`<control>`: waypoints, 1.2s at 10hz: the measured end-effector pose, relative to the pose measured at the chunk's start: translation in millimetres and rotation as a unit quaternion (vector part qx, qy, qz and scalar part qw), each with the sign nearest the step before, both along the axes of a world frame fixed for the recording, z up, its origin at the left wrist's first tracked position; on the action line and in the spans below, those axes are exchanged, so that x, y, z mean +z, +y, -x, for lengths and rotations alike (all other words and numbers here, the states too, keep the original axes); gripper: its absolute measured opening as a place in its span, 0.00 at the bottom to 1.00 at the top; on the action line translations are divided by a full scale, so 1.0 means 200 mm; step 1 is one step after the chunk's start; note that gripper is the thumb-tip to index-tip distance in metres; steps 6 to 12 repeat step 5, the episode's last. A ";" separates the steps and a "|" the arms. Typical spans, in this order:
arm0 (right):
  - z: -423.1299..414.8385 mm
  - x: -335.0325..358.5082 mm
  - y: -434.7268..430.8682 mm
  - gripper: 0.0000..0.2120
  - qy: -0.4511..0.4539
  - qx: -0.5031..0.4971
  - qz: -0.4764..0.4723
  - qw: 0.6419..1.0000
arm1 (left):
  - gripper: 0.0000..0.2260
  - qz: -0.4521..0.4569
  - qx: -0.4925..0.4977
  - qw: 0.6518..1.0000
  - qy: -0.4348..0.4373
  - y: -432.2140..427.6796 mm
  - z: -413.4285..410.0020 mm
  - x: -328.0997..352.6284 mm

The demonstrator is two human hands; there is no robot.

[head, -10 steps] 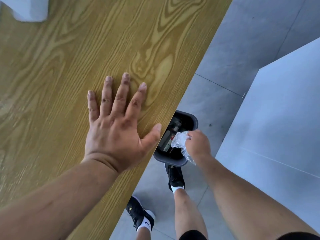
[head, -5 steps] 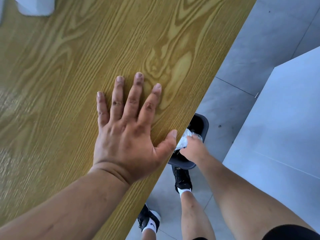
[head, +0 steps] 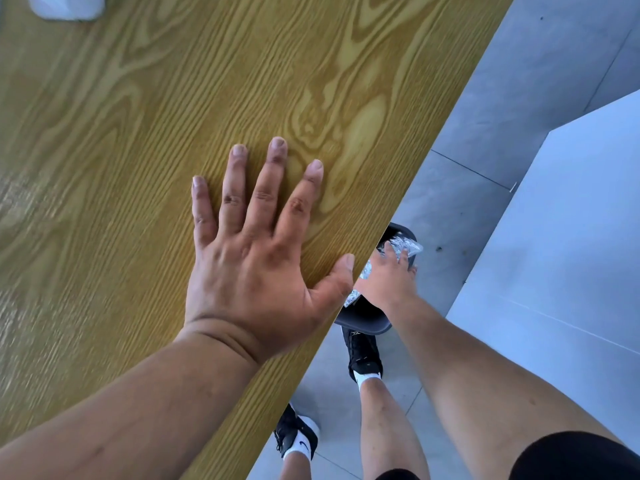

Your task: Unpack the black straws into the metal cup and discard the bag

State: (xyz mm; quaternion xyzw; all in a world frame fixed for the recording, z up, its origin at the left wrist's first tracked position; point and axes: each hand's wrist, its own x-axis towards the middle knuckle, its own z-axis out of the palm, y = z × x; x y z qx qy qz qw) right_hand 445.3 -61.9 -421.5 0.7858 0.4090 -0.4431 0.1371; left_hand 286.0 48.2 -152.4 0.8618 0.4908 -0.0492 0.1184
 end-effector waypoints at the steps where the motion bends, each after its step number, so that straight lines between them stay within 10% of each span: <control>1: -0.01 0.03 -0.01 0.42 -0.006 -0.011 -0.052 0.999 | 0.42 0.000 0.000 1.000 -0.002 0.00 0.00 0.00; 12: -0.05 0.10 -0.09 0.43 -0.010 -0.006 -0.054 0.998 | 0.42 -0.002 0.000 1.000 -0.008 0.00 -0.01 0.01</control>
